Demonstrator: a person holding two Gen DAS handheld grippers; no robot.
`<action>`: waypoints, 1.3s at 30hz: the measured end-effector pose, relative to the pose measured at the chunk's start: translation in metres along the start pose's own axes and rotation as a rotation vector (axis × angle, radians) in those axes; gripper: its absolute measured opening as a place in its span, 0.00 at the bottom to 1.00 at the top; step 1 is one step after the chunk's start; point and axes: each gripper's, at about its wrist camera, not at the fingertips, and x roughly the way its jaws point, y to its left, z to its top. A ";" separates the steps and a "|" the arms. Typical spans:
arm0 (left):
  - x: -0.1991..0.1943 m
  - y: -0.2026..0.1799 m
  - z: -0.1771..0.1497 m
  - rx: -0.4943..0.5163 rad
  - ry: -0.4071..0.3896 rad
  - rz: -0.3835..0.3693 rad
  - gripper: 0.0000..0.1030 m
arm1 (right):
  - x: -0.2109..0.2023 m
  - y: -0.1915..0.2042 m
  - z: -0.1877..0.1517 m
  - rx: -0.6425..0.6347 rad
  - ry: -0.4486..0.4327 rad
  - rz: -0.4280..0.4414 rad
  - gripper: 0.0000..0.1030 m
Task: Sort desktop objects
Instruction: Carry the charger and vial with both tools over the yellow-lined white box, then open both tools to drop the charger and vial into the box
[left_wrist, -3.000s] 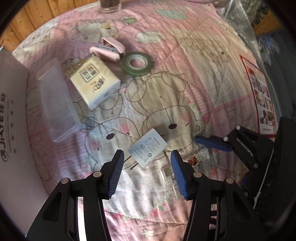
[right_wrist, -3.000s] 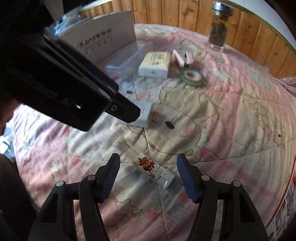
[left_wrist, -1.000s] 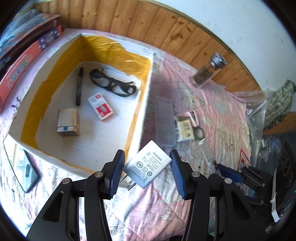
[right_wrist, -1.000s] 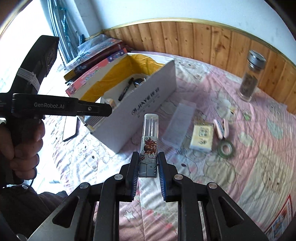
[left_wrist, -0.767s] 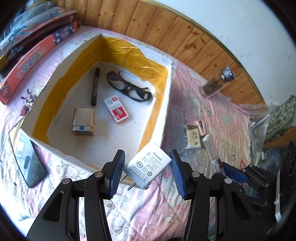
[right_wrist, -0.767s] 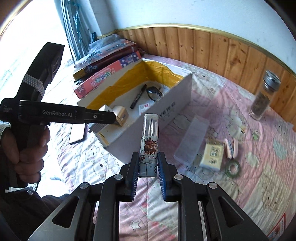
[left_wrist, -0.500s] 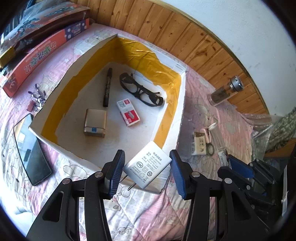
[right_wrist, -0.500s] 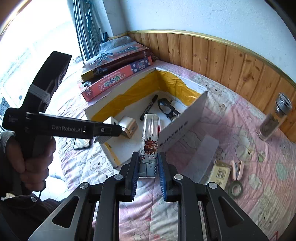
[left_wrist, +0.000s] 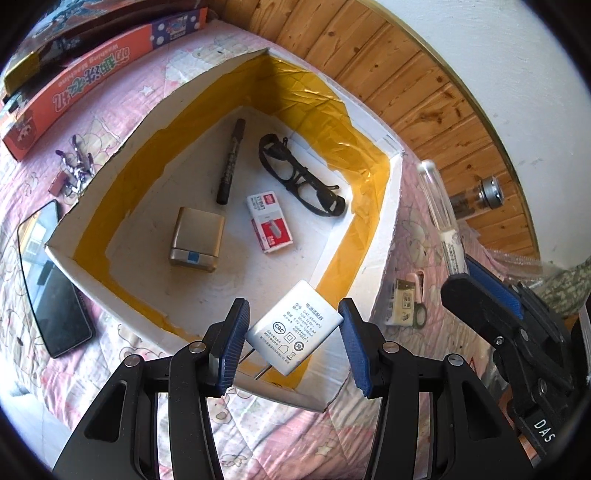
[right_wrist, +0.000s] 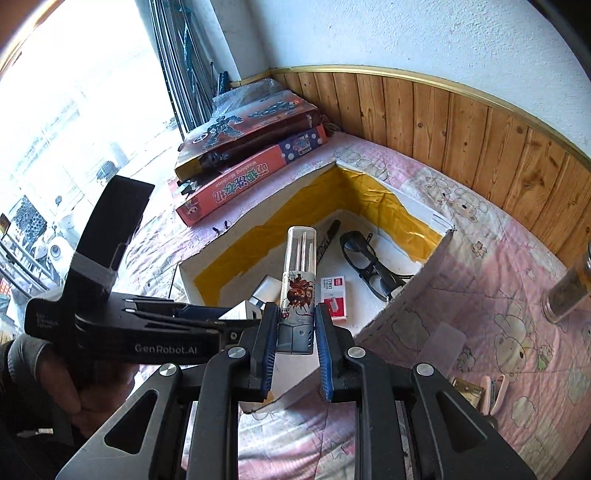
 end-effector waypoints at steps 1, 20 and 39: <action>0.001 0.000 0.001 -0.003 0.004 0.000 0.50 | 0.005 -0.001 0.004 0.001 0.008 0.005 0.21; 0.047 0.004 0.015 -0.051 0.127 0.028 0.50 | 0.107 -0.029 0.058 0.127 0.179 0.085 0.21; 0.074 0.020 0.025 -0.065 0.216 0.061 0.50 | 0.187 -0.051 0.071 0.226 0.338 0.077 0.21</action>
